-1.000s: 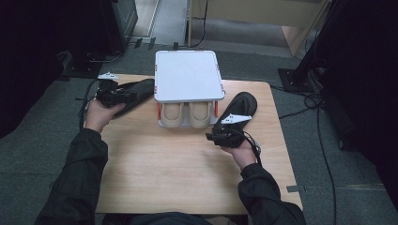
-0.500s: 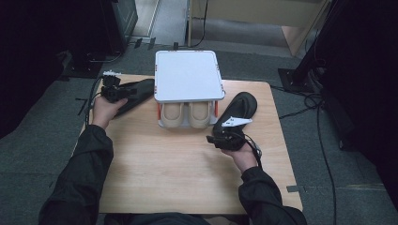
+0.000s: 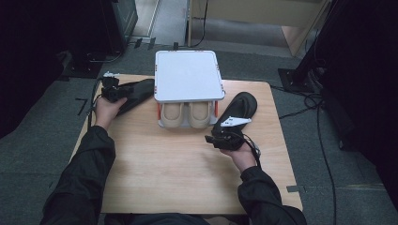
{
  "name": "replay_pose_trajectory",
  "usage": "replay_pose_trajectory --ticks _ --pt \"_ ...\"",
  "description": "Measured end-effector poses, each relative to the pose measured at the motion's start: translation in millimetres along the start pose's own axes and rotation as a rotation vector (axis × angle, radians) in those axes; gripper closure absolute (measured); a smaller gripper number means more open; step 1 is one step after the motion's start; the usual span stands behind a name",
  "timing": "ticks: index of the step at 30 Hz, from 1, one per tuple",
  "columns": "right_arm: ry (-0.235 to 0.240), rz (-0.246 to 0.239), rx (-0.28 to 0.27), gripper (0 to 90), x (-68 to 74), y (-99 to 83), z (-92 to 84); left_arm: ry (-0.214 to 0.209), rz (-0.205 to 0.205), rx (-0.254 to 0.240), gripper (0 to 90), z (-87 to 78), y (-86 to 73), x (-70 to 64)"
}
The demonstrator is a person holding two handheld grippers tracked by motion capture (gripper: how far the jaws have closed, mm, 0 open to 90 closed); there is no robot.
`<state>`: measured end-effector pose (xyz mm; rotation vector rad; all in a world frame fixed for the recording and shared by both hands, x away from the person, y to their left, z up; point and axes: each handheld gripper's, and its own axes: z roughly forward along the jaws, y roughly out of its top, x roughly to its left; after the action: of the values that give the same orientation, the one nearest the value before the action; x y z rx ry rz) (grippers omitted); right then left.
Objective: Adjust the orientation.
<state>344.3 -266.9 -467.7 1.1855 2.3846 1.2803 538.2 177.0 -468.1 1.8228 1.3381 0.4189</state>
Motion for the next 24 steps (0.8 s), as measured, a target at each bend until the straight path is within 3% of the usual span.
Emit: replay_pose_trajectory --ticks 2,5,8,11,18,24 --pt "0.002 0.000 0.005 56.8 0.8 -0.3 0.4 0.008 -0.004 0.022 78.7 3.6 -2.3 2.6" --pt "0.005 -0.008 0.006 56.7 2.0 -0.2 1.3 -0.015 -0.041 0.042 79.6 5.3 -4.9 6.8" --pt "0.005 -0.009 0.009 56.7 2.3 0.0 1.6 0.008 0.003 0.069 79.6 3.6 -5.0 4.1" --pt "0.005 -0.005 0.009 56.7 1.8 0.2 1.2 -0.002 -0.019 0.094 79.5 2.3 -5.9 5.0" --pt "0.005 -0.012 0.000 56.7 0.1 2.2 0.8 -0.006 0.012 0.125 79.4 -7.6 -10.3 5.0" --pt "0.015 -0.018 0.010 56.7 0.8 5.5 4.4 -0.034 -0.022 0.137 79.3 -22.4 -19.9 9.5"
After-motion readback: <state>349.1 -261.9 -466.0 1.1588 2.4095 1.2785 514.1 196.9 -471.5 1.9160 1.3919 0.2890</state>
